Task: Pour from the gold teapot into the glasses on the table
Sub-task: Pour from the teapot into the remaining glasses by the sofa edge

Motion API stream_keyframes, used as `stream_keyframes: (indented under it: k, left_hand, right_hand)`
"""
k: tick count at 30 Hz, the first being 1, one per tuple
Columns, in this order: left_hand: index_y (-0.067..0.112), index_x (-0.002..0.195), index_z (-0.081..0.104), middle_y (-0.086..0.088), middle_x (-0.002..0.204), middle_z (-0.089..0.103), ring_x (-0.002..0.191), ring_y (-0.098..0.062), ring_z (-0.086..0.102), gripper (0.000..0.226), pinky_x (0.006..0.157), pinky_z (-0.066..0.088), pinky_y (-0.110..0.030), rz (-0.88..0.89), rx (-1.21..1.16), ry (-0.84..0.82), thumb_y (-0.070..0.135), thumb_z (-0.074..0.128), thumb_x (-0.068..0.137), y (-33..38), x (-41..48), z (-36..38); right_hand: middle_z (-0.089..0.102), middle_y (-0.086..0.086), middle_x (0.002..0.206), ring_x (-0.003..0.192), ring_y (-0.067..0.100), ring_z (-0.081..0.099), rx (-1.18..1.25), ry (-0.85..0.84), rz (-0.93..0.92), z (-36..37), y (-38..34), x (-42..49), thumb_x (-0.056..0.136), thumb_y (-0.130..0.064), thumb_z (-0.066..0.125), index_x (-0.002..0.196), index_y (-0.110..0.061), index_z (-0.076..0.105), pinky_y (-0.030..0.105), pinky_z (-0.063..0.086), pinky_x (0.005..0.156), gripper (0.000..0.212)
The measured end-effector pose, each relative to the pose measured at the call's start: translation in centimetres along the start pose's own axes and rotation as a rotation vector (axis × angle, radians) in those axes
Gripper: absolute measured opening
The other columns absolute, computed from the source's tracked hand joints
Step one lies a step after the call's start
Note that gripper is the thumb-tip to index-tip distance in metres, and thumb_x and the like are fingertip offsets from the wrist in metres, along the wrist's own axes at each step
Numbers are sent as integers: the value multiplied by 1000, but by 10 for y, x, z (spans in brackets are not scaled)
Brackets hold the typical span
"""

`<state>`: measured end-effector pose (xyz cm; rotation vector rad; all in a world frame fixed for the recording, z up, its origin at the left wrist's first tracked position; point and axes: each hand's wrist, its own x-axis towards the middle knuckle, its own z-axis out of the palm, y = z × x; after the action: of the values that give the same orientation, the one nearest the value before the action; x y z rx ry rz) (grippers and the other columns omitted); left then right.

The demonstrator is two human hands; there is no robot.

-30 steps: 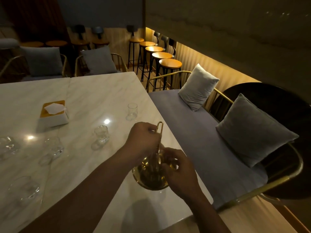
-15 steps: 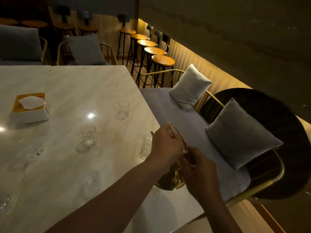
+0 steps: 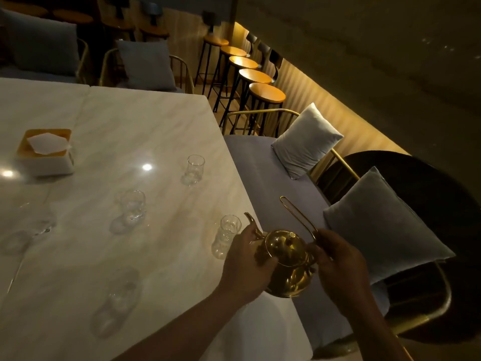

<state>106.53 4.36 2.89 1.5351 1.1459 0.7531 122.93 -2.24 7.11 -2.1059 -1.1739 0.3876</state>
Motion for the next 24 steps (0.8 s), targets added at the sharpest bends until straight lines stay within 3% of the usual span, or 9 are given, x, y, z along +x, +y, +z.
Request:
stream_keyframes:
  k: [2, 5, 8, 10, 14, 18, 21, 24]
  left_hand:
    - [44, 139, 28, 26, 126, 36, 117, 1, 38, 80, 89, 36, -9, -9, 14, -43, 43, 77, 76, -21, -5, 8]
    - [56, 133, 25, 33, 128, 32, 121, 5, 36, 82, 97, 34, -16, -33, -26, -74, 54, 77, 70, -43, -8, 28]
    - [61, 126, 27, 42, 121, 29, 114, 10, 40, 72, 95, 35, -18, -90, -82, -35, 54, 75, 73, -50, -2, 47]
    - [60, 122, 33, 40, 117, 33, 111, 4, 44, 59, 92, 40, -21, -147, -161, 36, 50, 71, 79, -54, 6, 56]
    - [54, 121, 41, 26, 113, 47, 110, -6, 48, 45, 74, 42, -14, -262, -279, 125, 46, 67, 85, -60, 25, 71]
    - [50, 117, 48, 24, 106, 51, 108, -10, 53, 39, 69, 46, -13, -330, -343, 164, 40, 69, 85, -63, 39, 83]
    - [43, 122, 54, 15, 115, 54, 111, -13, 54, 44, 75, 52, -20, -379, -380, 209, 40, 72, 82, -68, 46, 93]
    - [45, 116, 58, 13, 119, 57, 113, -14, 53, 41, 91, 56, -38, -397, -410, 244, 43, 74, 79, -71, 52, 100]
  right_hand:
    - [71, 0, 112, 104, 18, 66, 10, -23, -24, -1, 6, 11, 95, -12, 64, 125, -20, 64, 43, 57, 90, 32]
    - [70, -3, 109, 101, 15, 66, 15, -71, -67, -1, 18, 28, 94, -12, 65, 124, -21, 65, 34, 55, 86, 31]
    - [69, -6, 104, 97, 10, 65, 12, -129, -111, 2, 27, 44, 93, -10, 66, 120, -21, 67, 30, 54, 83, 29]
    - [70, -8, 102, 95, 9, 65, -2, -173, -133, 5, 33, 55, 93, -11, 67, 116, -23, 68, 34, 57, 85, 26]
    - [73, -7, 100, 95, 10, 68, -34, -253, -179, 11, 45, 76, 93, -15, 67, 114, -26, 69, 39, 61, 82, 23]
    - [70, -10, 96, 92, 4, 66, -33, -298, -227, 15, 50, 90, 92, -13, 68, 113, -26, 69, 32, 60, 79, 25]
    - [69, -11, 94, 91, 5, 65, -29, -327, -250, 17, 53, 101, 91, -11, 70, 115, -25, 69, 28, 57, 79, 27]
    - [69, -7, 95, 92, 13, 65, -21, -357, -253, 19, 53, 109, 91, -9, 69, 115, -22, 70, 29, 54, 81, 28]
